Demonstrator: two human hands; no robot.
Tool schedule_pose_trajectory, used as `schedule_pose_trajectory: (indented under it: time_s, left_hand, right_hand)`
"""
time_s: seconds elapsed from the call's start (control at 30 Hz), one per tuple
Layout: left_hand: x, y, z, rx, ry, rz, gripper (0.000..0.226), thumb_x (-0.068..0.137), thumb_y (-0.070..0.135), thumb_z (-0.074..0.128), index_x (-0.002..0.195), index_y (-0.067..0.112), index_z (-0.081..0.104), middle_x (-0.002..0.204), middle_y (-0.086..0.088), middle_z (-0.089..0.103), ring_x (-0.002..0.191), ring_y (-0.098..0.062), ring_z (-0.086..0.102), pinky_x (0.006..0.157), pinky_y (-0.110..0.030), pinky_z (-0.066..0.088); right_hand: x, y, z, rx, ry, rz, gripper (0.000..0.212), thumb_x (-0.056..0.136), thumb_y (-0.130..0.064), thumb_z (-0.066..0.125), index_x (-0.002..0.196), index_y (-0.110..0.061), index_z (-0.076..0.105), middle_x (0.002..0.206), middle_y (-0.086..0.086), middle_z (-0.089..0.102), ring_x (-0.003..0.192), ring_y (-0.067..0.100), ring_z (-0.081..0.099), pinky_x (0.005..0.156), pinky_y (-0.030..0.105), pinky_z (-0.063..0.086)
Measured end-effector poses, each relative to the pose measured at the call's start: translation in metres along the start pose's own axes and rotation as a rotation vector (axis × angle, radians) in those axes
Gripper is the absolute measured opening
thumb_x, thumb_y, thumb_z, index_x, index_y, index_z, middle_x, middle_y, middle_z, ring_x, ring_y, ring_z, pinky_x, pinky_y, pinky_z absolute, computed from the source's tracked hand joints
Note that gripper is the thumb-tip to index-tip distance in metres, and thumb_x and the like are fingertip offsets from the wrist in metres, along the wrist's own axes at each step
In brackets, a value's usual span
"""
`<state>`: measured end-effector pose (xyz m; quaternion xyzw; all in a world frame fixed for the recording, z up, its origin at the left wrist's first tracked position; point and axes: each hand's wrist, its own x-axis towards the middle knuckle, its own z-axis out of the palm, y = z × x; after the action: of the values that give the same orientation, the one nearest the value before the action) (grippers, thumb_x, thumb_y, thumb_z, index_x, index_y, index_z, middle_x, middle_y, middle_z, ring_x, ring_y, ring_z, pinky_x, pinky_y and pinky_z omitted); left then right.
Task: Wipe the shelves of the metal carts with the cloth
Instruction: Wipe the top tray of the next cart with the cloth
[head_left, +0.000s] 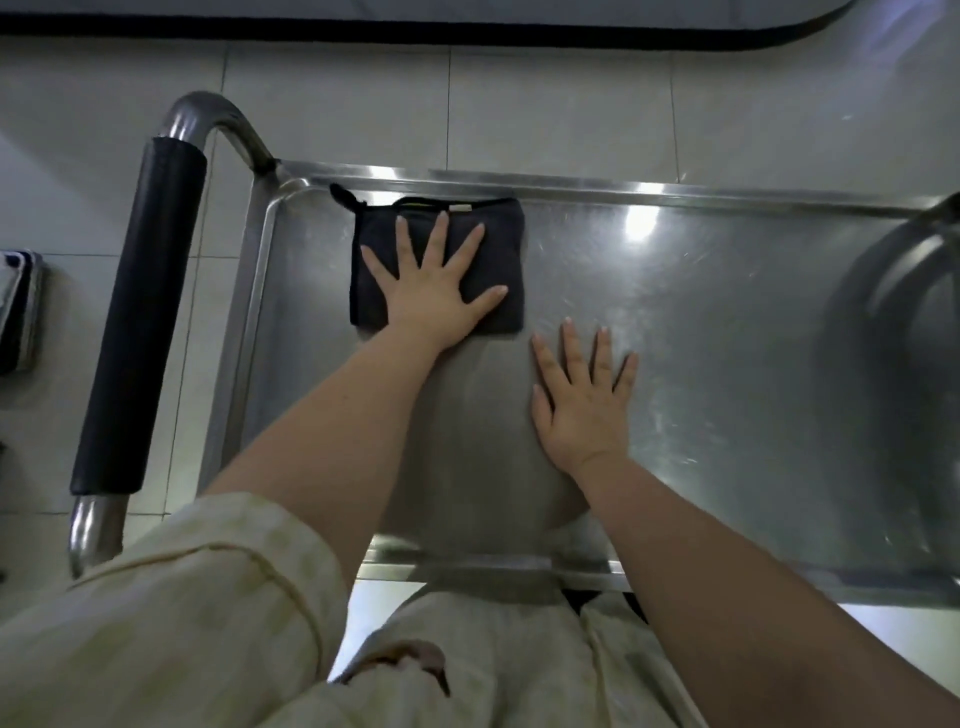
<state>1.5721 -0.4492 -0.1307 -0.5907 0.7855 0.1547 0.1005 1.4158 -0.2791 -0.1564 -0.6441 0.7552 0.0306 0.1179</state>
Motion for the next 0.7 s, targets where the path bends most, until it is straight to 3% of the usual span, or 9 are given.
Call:
schedule_pose_trajectory:
  time_s: [0.13,0.33,0.5,0.6,0.7]
  left_hand:
    - [-0.085,-0.002,0.030,0.021,0.056,0.108,0.081,0.081,0.084,0.021,0.149,0.052,-0.007,0.164,0.007,-0.009,0.146,-0.038,-0.018,0.106,-0.074,-0.008]
    - [-0.219,0.016,0.082,-0.011,0.016,0.060,0.084,0.080,0.082,0.030,0.153,0.044,0.011,0.164,-0.001,0.007,0.147,-0.044,-0.005,0.105,-0.077,-0.002]
    - [-0.224,0.019,0.078,0.009,-0.035,0.038,0.083,0.080,0.085,0.019,0.147,0.051,-0.016,0.160,0.006,-0.024,0.142,-0.038,-0.029,0.104,-0.072,-0.017]
    - [-0.227,-0.020,0.069,0.034,-0.005,0.039,0.081,0.078,0.088,0.020,0.145,0.057,-0.012,0.161,0.011,-0.019,0.145,-0.035,-0.025,0.110,-0.067,-0.013]
    - [-0.228,-0.082,0.065,0.035,0.044,-0.139,0.081,0.076,0.089,0.018,0.145,0.059,-0.011,0.163,0.010,-0.011,0.147,-0.037,-0.016,0.112,-0.065,-0.010]
  right_hand:
    - [0.002,-0.004,-0.002,0.017,-0.030,0.026,0.059,0.095,-0.048,0.021,0.154,-0.038,0.015,0.164,0.000,0.008,0.149,0.037,-0.001,0.114,0.066,0.000]
    - [0.001,-0.008,-0.004,0.031,-0.032,0.049,0.055,0.099,-0.043,0.009,0.154,-0.041,0.001,0.164,-0.003,-0.002,0.149,0.035,-0.009,0.115,0.063,-0.007]
    - [0.001,-0.007,-0.011,0.000,-0.048,0.058,0.053,0.102,-0.041,0.016,0.154,-0.040,0.003,0.164,-0.004,-0.004,0.149,0.032,-0.011,0.116,0.060,-0.009]
    - [-0.001,-0.004,-0.016,-0.004,-0.067,0.048,0.053,0.103,-0.044,0.015,0.153,-0.042,-0.001,0.164,-0.006,-0.007,0.149,0.030,-0.013,0.117,0.058,-0.010]
    - [0.000,-0.005,-0.019,-0.019,-0.107,0.055,0.053,0.103,-0.046,0.012,0.153,-0.043,-0.005,0.163,-0.007,-0.011,0.149,0.029,-0.016,0.117,0.056,-0.012]
